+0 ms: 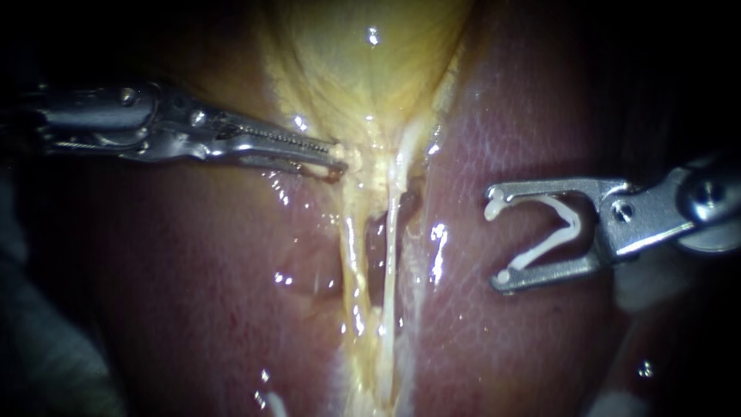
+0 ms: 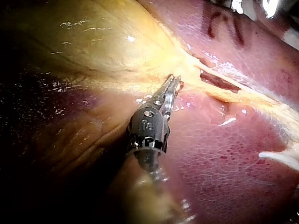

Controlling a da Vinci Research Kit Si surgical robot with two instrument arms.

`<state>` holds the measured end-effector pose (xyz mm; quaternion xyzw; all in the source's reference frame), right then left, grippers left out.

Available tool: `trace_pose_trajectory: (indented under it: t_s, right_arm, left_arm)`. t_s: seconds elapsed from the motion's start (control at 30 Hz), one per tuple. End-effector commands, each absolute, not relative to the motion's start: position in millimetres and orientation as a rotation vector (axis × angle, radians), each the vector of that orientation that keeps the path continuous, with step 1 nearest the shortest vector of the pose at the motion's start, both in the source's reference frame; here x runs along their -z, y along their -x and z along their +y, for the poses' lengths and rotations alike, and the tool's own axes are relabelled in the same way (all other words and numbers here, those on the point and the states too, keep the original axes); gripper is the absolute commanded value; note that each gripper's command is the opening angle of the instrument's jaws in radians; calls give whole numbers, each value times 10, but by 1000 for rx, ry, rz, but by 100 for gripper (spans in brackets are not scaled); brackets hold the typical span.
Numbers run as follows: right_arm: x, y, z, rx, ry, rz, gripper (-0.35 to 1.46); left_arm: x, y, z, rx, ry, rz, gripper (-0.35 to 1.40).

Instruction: Grabbing gallbladder

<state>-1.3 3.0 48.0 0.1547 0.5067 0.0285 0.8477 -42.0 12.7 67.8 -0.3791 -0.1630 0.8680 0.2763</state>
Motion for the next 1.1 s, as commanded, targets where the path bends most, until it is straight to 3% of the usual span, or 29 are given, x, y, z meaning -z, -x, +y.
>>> trace_pose_trajectory:
  t_s: [0.03, 0.57, 1.1]
  right_arm:
    - [-480, 13, 30, -60, -326, 1068, 49]
    - [-480, 15, 30, -60, -327, 1068, 49]
    - [-481, 15, 31, -60, -326, 1068, 49]
  left_arm:
    - [-678, 420, 126, -2323, 1015, -450, -35]
    - [-623, 400, 132, -2208, 937, -550, -35]
    - [-562, 385, 149, -2179, 941, -537, -35]
